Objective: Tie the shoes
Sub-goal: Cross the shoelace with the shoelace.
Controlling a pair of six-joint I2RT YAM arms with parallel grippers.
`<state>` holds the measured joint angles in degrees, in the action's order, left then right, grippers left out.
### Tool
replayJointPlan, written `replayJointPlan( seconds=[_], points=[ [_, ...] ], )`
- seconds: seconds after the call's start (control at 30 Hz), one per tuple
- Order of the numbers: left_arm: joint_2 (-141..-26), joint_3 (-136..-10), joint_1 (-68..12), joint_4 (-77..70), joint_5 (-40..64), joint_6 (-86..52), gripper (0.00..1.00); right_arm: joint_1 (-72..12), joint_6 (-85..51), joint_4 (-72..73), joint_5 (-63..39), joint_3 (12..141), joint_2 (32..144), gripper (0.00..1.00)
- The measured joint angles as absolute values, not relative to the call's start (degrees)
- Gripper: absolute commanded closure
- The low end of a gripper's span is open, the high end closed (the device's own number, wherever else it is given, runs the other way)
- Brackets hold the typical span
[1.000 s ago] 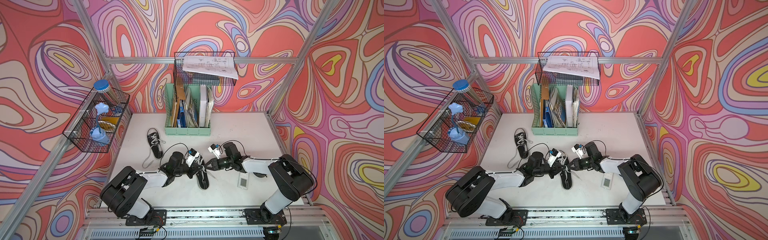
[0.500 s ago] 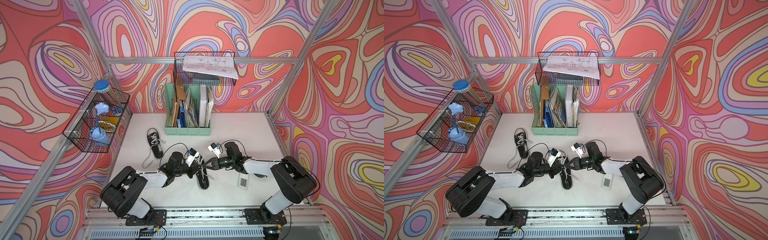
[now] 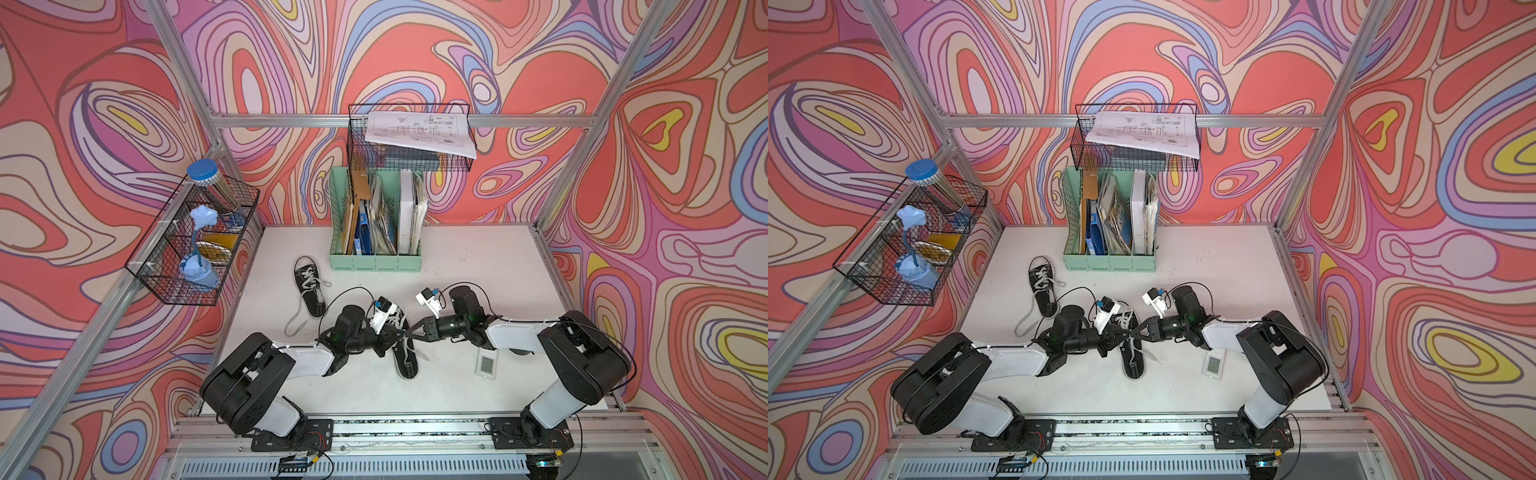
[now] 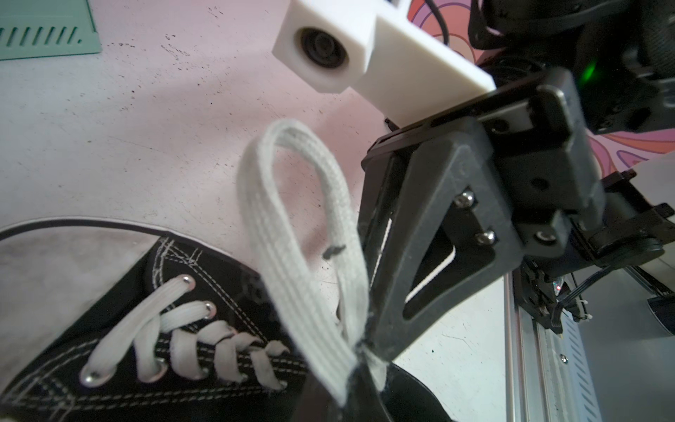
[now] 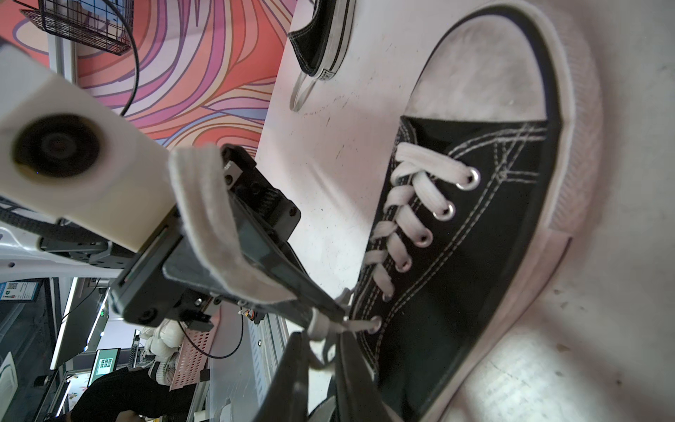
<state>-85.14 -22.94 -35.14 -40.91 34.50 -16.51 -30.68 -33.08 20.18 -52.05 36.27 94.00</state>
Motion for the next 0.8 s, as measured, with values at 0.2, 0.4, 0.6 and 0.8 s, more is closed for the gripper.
replayJointPlan(
  seconds=[0.2,0.4,0.6,0.8],
  points=[
    [-85.14,-22.61,-34.89,-42.04,34.44,-17.61,1.0,-30.68,-34.79,23.2,-52.36,35.31,94.39,0.84],
    [-85.14,-22.11,-34.79,-43.77,34.37,-18.48,1.0,-30.65,-36.77,25.67,-52.77,35.2,94.8,0.87],
    [-85.14,-21.47,-34.76,-44.73,34.35,-18.94,1.0,-30.52,-37.08,26.0,-53.15,35.14,95.04,0.81],
    [-84.77,-20.91,-34.39,-45.01,34.39,-18.59,1.0,-28.77,-35.46,22.63,-51.57,35.11,93.34,0.75]
  ],
)
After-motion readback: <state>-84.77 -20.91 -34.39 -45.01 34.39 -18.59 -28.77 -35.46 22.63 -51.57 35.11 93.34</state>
